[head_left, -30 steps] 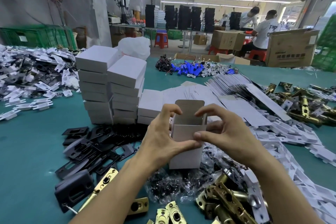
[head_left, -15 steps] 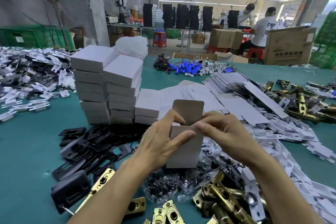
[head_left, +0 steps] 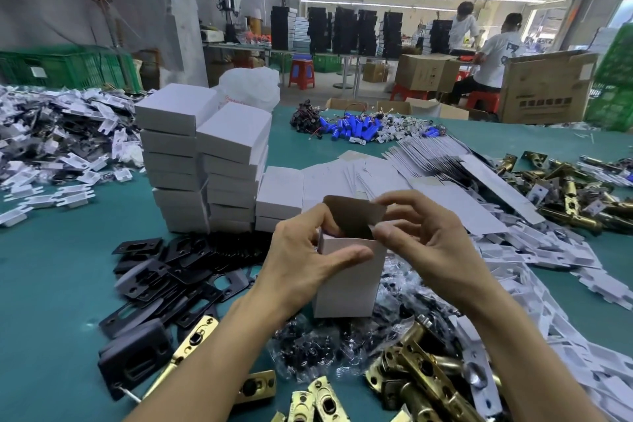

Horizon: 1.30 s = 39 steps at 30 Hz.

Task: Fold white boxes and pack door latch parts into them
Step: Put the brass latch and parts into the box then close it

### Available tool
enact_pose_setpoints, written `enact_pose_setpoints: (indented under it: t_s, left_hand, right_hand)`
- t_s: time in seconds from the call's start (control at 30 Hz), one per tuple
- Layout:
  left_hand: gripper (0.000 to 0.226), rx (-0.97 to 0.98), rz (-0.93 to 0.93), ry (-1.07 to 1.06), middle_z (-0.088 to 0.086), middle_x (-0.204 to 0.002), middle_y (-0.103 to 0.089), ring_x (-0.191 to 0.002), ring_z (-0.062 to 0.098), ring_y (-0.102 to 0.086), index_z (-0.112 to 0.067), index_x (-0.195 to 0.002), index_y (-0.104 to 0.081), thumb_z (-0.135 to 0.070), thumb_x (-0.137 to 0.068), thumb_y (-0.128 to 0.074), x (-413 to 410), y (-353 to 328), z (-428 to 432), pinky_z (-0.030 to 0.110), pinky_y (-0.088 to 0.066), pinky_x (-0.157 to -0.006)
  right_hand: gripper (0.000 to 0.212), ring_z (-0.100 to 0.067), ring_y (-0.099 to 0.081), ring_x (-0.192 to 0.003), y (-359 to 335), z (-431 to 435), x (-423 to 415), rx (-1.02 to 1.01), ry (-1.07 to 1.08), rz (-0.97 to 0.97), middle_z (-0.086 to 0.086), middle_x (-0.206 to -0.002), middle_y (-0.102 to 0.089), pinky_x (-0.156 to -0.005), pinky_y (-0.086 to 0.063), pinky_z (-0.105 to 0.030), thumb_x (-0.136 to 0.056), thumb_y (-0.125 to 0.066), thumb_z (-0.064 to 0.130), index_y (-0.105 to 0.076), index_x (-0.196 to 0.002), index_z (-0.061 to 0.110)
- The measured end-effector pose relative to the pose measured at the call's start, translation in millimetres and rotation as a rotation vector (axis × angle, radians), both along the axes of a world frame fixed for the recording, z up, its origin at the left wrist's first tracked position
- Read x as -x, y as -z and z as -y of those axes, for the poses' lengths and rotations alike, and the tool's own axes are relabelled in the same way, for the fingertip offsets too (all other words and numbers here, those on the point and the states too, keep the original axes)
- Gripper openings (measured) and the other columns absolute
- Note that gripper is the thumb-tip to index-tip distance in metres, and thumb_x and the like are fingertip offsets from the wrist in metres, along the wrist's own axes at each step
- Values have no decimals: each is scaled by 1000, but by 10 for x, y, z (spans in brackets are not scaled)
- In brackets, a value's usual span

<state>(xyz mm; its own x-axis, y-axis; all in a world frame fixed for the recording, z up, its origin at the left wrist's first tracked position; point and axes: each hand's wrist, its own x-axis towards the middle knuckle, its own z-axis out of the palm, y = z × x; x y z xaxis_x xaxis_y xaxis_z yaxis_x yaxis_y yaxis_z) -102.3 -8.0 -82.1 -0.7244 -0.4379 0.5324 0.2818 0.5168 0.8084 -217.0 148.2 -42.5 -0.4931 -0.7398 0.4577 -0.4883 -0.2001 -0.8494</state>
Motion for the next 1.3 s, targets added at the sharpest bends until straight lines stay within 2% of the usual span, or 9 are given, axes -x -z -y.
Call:
enact_pose_setpoints:
  t_s: [0.07,0.13,0.3,0.43,0.53,0.8,0.93,1.1,1.3]
  left_hand:
    - [47,3,-42,-16,-5,-90,-76,-76,20,-74,-29,-89,-61,-56,-62,-89,0,-32,-36,49,-61,-60]
    - [53,-35,-53,-50,-8,-94,-76,-79,16,-75,-32,-89,-53,-48,-57,-92,-8,-76,-66,45,-62,-62]
    - [67,-89,58,3,6,-91,-75,-81,27,-74,-35,-97,-40,-48,-55,-91,-68,-247,-43,52,-60,-71]
    - [34,8,203,65,-8,-94,-75,-76,9,-70,-38,-95,-61,-49,-74,-85,-133,-445,32,25,-53,-63]
    - [15,44,252,70,-13,-86,-76,-81,4,-72,-33,-89,-76,-40,-78,-84,-186,-533,78,18,-52,-68]
    - [17,-38,374,105,-3,-86,-79,-89,18,-75,-35,-89,-81,-18,-85,-80,-239,-618,121,49,-60,-87]
    - [31,14,400,90,-1,-88,-79,-91,32,-74,-37,-85,-80,-6,-85,-78,-272,-682,130,58,-58,-83]
    - [24,158,329,-42,-11,-78,-77,-79,-1,-72,-28,-80,-80,-4,-81,-78,-279,-704,109,27,-60,-81]
    - [11,298,297,-85,-17,-80,-73,-78,-8,-68,-17,-88,-81,-8,-82,-80,-285,-701,122,6,-51,-71]
  right_hand:
    - [29,-24,-72,-86,-13,6,-3,23,22,21,-4,-92,-74,-80,-60,-40,-80,-71,54,-74,-93,28]
    - [27,-28,-72,-87,-28,7,-3,26,32,35,-8,-91,-75,-83,-59,-47,-78,-71,44,-76,-88,19]
    - [18,-8,-72,-85,-51,0,-19,-60,105,-111,10,-88,-76,-78,-59,-33,-75,-73,33,-75,-91,25]
    - [15,-9,-72,-84,-91,2,-54,-69,105,-147,10,-85,-76,-78,-60,-38,-75,-77,29,-76,-88,23]
    - [21,-14,-73,-85,-115,-22,-46,-81,74,-124,2,-86,-77,-81,-60,-44,-72,-76,32,-77,-88,18]
    - [14,-19,-73,-86,-108,-78,53,-103,43,-38,-4,-88,-77,-85,-59,-40,-73,-78,16,-77,-86,13]
    - [18,-14,-73,-92,-123,-102,53,-152,15,-24,3,-94,-77,-89,-58,-33,-73,-76,23,-78,-89,17]
    - [18,-10,-72,-90,-126,-64,13,-172,79,-89,6,-92,-77,-86,-59,-35,-81,-76,5,-78,-89,21]
    - [19,-7,-71,-87,-120,-14,-59,-144,121,-238,9,-88,-76,-80,-59,-29,-80,-78,10,-77,-87,27]
